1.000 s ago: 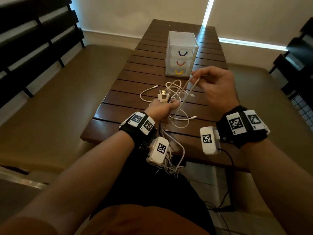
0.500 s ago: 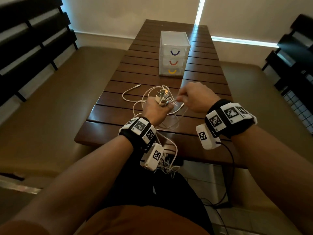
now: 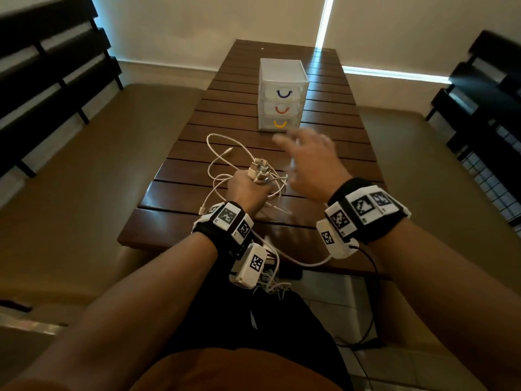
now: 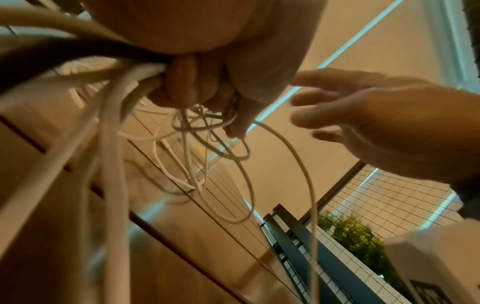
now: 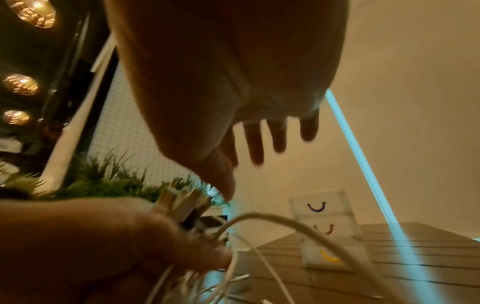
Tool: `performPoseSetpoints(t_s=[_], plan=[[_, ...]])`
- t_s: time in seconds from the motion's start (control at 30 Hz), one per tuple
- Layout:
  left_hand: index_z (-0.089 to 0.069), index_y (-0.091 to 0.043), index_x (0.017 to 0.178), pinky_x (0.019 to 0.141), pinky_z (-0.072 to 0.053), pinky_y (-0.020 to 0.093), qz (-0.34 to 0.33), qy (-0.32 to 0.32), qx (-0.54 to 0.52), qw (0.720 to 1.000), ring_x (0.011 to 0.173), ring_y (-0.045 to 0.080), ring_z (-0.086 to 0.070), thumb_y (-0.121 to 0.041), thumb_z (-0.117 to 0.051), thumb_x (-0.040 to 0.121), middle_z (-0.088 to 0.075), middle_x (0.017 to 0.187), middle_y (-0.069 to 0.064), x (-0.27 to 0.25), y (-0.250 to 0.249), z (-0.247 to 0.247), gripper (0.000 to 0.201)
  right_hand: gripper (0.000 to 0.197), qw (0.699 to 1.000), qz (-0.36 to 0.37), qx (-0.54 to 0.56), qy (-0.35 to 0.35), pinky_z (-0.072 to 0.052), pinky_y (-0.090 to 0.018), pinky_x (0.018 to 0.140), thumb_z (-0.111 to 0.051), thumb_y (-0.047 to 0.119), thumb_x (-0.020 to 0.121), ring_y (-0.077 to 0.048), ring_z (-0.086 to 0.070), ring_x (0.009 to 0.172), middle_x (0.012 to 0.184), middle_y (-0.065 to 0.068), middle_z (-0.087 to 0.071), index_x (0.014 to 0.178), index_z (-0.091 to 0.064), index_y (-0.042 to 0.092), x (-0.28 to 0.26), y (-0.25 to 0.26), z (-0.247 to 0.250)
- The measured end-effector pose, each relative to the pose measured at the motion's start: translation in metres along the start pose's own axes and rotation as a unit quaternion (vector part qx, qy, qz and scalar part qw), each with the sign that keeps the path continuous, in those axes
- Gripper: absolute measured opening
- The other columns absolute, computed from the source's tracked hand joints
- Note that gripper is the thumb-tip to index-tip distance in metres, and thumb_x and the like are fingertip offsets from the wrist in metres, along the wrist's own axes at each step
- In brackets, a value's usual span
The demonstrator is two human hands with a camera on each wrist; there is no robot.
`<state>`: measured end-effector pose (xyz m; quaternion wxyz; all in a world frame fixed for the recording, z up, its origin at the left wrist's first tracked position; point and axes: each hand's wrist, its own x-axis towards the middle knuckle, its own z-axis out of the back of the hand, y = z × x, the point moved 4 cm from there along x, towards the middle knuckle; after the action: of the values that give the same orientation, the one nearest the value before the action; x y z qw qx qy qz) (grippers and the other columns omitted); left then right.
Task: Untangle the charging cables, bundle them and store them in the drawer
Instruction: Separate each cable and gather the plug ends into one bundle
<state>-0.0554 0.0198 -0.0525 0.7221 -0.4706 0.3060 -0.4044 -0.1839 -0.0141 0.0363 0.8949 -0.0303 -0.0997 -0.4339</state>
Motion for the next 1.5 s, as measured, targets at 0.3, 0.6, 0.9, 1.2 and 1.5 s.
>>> performPoseSetpoints(t_s=[0.3, 0.6, 0.9, 1.2, 1.5], plan=[[-0.069, -0.019, 0.079, 0.062, -0.052, 0.025, -0.012, 0.041, -0.072, 0.996, 0.069, 0.009, -0.065, -0.021, -0.074, 0.082, -0.070, 0.075, -0.003, 0.003, -0.007, 0.002, 0.006, 0.026, 0.984, -0.038, 0.173, 0.012, -0.052, -0.039, 0.080, -0.047, 0.035, 0.097, -0.022, -0.063, 0.090, 0.095, -0.003, -0.071, 0.099, -0.071, 0.024, 0.006, -0.016, -0.019], [-0.072, -0.014, 0.087, 0.052, -0.044, 0.021, 0.037, 0.062, -0.064, 0.995, 0.057, 0.006, -0.058, -0.021, -0.074, 0.080, -0.065, 0.070, -0.004, 0.014, -0.013, -0.002, 0.010, 0.021, 0.837, -0.108, 0.434, -0.315, -0.045, -0.039, 0.056, -0.047, 0.029, 0.094, -0.019, -0.047, 0.055, 0.057, 0.007, -0.049, 0.079, -0.061, 0.025, -0.004, -0.052, 0.021], [-0.070, -0.026, 0.073, 0.078, -0.057, 0.032, 0.038, 0.032, -0.012, 0.999, 0.082, 0.015, -0.069, -0.028, -0.077, 0.075, -0.073, 0.081, -0.003, 0.019, -0.006, 0.003, 0.007, 0.020, 0.821, -0.208, 0.373, -0.380, -0.051, -0.045, 0.071, -0.040, 0.028, 0.095, -0.021, -0.057, 0.073, 0.075, 0.002, -0.058, 0.084, -0.057, 0.027, -0.015, -0.089, 0.040], [-0.073, -0.020, 0.086, 0.072, -0.050, 0.027, -0.048, 0.036, 0.059, 0.996, 0.085, 0.016, -0.065, -0.034, -0.072, 0.079, -0.072, 0.087, -0.002, 0.004, -0.023, -0.009, 0.015, 0.030, 0.998, -0.020, -0.028, 0.054, -0.018, -0.054, 0.114, -0.048, 0.027, 0.094, -0.024, -0.048, 0.124, 0.124, -0.003, -0.059, 0.124, -0.055, 0.025, -0.009, -0.005, -0.026], [-0.072, -0.023, 0.074, 0.071, -0.055, 0.027, -0.016, 0.023, 0.024, 0.999, 0.078, 0.011, -0.067, -0.030, -0.074, 0.074, -0.072, 0.076, -0.006, 0.010, -0.020, -0.001, 0.008, 0.018, 0.983, -0.114, 0.059, -0.129, -0.042, -0.034, 0.074, -0.051, 0.019, 0.092, -0.029, -0.059, 0.097, 0.103, -0.006, -0.064, 0.099, -0.068, 0.017, -0.005, -0.022, 0.030]])
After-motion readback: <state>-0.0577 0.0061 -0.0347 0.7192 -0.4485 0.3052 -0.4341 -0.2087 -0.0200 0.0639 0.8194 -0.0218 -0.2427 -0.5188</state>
